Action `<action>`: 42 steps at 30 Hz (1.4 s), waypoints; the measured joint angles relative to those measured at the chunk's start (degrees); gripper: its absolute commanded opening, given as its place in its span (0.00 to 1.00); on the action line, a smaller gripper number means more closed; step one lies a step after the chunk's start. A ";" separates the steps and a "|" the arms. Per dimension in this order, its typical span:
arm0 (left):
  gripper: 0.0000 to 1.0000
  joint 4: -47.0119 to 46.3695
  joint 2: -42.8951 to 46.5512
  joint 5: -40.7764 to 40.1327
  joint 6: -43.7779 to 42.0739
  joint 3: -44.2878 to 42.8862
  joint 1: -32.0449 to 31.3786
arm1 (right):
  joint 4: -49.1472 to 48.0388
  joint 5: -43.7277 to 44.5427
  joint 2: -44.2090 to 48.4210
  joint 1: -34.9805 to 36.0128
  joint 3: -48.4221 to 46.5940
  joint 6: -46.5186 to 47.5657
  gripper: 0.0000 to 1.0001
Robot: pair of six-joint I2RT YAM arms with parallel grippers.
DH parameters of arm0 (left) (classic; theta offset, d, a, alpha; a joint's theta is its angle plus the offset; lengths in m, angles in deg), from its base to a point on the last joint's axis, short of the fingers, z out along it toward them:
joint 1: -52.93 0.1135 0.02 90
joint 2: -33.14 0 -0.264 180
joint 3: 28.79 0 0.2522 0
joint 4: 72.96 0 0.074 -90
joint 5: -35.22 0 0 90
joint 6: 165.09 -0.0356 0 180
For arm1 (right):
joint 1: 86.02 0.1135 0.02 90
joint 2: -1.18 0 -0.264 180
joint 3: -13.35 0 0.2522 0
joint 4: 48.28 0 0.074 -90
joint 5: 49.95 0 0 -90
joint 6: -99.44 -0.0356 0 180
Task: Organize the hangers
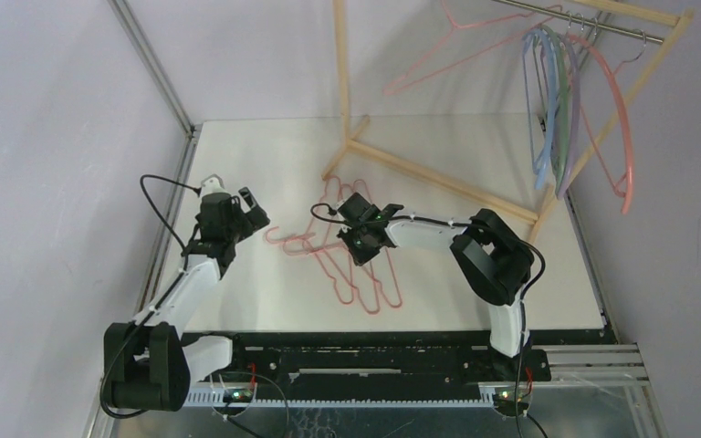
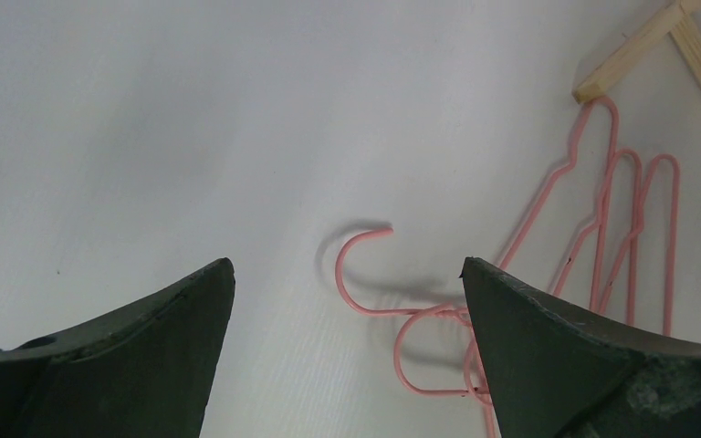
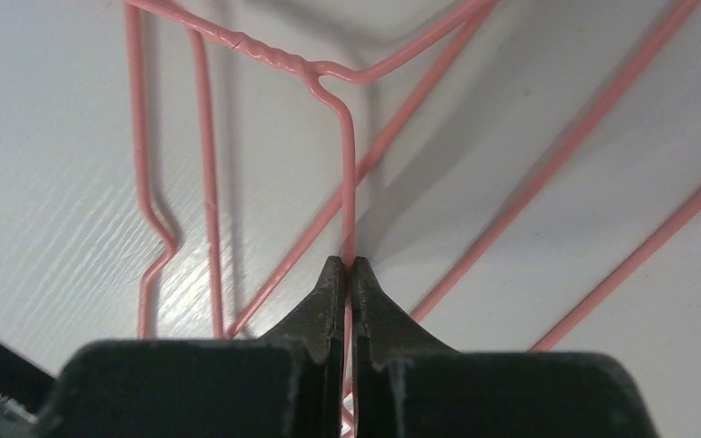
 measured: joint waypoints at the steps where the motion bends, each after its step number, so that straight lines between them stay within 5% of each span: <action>1: 1.00 0.04 0.24 -0.02 0.00 0.00 0.11 | 0.26 -0.92 0.24 -0.28 0.00 -0.20 0.00; 15: 0.99 0.96 4.48 -0.15 0.00 0.00 1.01 | 4.48 -12.13 17.97 -8.87 -3.98 -4.39 0.00; 26: 0.99 1.90 4.48 -0.07 0.00 0.00 1.01 | 2.25 -18.16 30.38 -11.65 -7.02 -16.87 0.00; 34: 0.99 1.92 4.48 -0.02 0.07 0.00 1.01 | 0.17 -25.75 30.05 -13.84 -15.26 -21.88 0.00; 42: 1.00 2.16 5.77 -0.07 0.04 0.74 1.01 | 1.38 -19.21 33.09 -15.15 -15.52 -23.02 0.00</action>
